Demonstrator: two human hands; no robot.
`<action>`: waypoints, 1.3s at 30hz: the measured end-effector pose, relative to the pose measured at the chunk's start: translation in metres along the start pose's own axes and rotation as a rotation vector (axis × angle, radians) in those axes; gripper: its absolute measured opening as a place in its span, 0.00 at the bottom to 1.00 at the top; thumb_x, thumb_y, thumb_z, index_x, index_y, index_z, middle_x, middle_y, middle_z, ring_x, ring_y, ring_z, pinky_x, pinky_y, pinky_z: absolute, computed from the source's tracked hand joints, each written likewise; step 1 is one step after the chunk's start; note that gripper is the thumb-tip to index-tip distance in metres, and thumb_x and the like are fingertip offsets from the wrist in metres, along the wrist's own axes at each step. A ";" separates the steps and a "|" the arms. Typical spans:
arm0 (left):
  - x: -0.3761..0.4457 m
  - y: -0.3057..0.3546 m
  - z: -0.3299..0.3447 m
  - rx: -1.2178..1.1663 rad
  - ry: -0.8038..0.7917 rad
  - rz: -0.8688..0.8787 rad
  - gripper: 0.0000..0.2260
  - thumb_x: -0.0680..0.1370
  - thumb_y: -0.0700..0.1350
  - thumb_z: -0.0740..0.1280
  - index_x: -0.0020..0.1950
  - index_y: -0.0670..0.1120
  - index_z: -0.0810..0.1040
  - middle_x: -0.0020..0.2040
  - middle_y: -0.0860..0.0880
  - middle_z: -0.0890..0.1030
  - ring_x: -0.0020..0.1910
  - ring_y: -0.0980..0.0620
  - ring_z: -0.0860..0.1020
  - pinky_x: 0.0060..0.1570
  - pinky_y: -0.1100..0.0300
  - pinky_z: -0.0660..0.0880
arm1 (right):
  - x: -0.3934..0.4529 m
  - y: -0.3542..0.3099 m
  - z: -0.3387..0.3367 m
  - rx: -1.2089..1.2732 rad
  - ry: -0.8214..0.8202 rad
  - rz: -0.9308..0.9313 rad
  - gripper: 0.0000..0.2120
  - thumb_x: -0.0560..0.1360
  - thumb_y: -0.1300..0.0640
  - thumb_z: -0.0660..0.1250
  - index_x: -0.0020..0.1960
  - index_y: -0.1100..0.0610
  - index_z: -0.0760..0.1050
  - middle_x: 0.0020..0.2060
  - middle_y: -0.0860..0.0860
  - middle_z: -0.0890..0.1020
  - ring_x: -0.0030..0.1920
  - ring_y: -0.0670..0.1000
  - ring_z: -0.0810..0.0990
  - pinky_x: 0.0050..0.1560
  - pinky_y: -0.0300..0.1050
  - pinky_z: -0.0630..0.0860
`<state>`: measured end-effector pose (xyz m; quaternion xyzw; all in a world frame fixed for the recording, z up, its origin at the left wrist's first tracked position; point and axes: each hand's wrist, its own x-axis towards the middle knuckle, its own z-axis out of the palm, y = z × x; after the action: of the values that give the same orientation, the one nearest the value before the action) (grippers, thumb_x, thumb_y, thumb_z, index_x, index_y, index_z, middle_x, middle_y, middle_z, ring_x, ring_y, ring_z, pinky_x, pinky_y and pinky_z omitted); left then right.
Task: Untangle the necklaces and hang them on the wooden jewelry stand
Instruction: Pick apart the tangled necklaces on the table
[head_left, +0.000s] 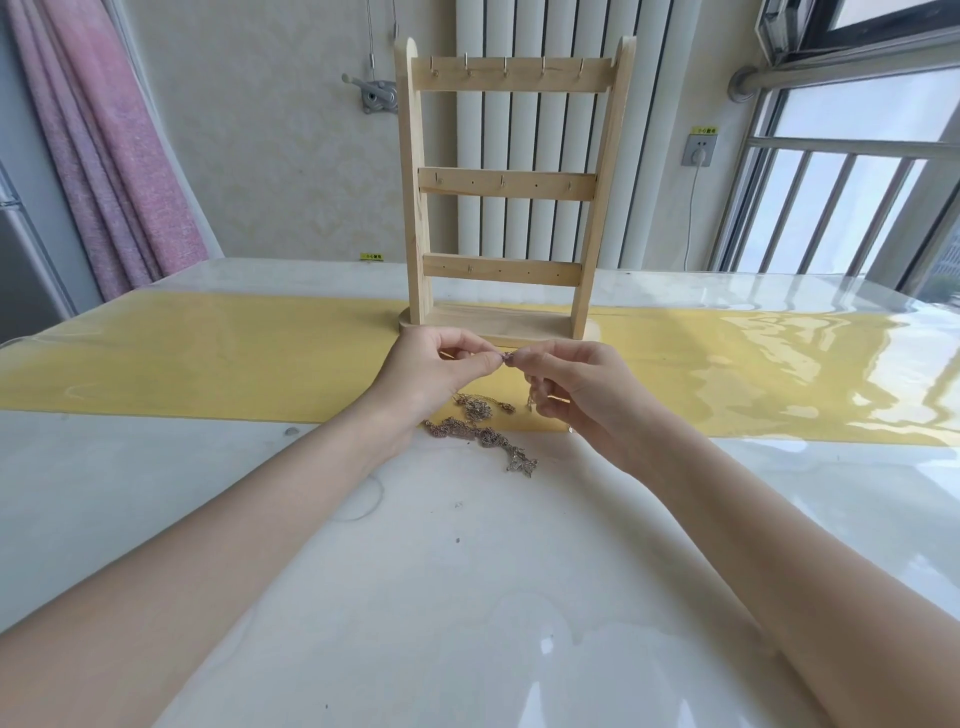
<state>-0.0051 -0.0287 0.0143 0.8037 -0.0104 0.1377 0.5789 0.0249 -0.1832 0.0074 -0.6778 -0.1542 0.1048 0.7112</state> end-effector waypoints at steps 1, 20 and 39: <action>0.000 0.001 0.000 -0.002 0.007 -0.002 0.05 0.73 0.42 0.71 0.38 0.49 0.80 0.40 0.45 0.72 0.37 0.52 0.67 0.39 0.59 0.65 | 0.000 0.000 -0.001 0.003 -0.001 0.002 0.07 0.75 0.64 0.67 0.38 0.59 0.78 0.25 0.49 0.71 0.27 0.46 0.68 0.32 0.38 0.66; -0.001 0.002 -0.001 0.033 -0.014 -0.019 0.07 0.74 0.42 0.70 0.37 0.49 0.78 0.31 0.52 0.63 0.29 0.56 0.61 0.29 0.63 0.59 | 0.001 -0.001 -0.004 0.002 0.057 0.047 0.07 0.74 0.63 0.69 0.37 0.59 0.76 0.23 0.45 0.64 0.24 0.45 0.63 0.26 0.35 0.61; -0.003 0.004 0.003 -0.262 -0.195 -0.250 0.03 0.77 0.39 0.66 0.44 0.43 0.78 0.34 0.50 0.77 0.27 0.59 0.66 0.24 0.70 0.63 | -0.002 -0.003 -0.002 -0.061 -0.019 0.028 0.12 0.76 0.64 0.64 0.35 0.57 0.68 0.23 0.46 0.58 0.24 0.46 0.57 0.28 0.39 0.51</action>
<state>-0.0076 -0.0332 0.0164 0.7259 0.0158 -0.0162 0.6874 0.0237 -0.1864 0.0105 -0.7002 -0.1544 0.1163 0.6873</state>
